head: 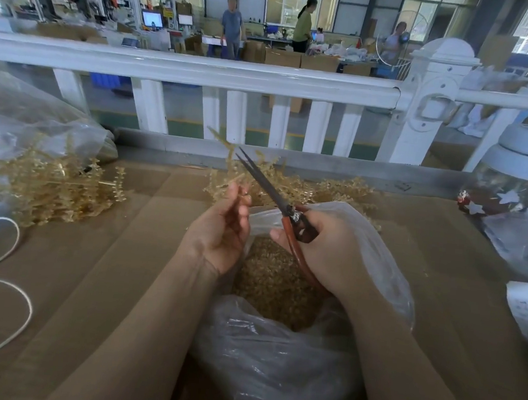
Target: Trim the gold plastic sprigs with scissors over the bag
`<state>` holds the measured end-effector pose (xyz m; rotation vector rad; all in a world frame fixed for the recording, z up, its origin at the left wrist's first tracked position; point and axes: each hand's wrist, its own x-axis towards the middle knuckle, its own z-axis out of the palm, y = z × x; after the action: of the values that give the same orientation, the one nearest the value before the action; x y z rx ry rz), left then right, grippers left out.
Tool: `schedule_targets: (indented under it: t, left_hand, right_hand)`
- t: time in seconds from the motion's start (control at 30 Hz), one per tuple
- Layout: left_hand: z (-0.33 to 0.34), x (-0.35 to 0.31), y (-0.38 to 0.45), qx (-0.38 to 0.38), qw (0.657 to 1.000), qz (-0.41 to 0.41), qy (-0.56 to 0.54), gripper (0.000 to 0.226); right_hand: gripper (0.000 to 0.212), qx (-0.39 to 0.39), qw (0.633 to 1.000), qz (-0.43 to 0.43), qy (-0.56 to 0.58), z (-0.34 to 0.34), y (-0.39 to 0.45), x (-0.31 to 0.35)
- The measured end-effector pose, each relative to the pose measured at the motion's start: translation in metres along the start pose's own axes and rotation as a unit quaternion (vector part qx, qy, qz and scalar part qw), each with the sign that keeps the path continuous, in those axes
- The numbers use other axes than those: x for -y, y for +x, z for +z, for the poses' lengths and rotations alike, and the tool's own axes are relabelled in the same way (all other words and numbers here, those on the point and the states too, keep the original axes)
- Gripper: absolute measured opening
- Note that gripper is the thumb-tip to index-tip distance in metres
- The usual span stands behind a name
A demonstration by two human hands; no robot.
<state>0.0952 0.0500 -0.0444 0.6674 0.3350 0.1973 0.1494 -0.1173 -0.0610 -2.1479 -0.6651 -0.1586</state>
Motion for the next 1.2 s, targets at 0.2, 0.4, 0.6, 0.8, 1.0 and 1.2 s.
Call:
schedule_targets:
  t: [0.2, 0.4, 0.6, 0.8, 1.0, 1.2]
  left_hand:
    - [0.004, 0.001, 0.001, -0.063, 0.998, 0.029, -0.011, 0.014]
    - [0.005, 0.002, 0.0, -0.047, 0.997, 0.059, 0.003, 0.013]
    - [0.003, -0.001, 0.0, -0.056, 0.997, 0.053, -0.015, 0.012]
    - [0.003, 0.0, 0.001, -0.086, 0.994, 0.061, -0.023, 0.017]
    - [0.004, 0.0, -0.001, -0.081, 0.994, 0.065, -0.021, 0.009]
    - [0.005, 0.002, -0.003, -0.077, 0.994, 0.076, 0.001, 0.009]
  right_hand:
    - [0.032, 0.014, 0.993, -0.067, -0.101, -0.006, -0.008, 0.008]
    - [0.047, -0.052, 0.986, -0.071, -0.144, -0.003, -0.006, 0.004]
    - [0.056, -0.068, 0.985, -0.075, -0.141, -0.001, -0.006, 0.003]
    - [0.033, -0.058, 0.977, -0.09, -0.185, 0.0, -0.006, 0.001]
    - [0.036, -0.043, 0.98, -0.052, -0.186, 0.001, -0.003, -0.003]
    - [0.036, -0.057, 0.979, -0.037, -0.194, 0.004, -0.001, -0.007]
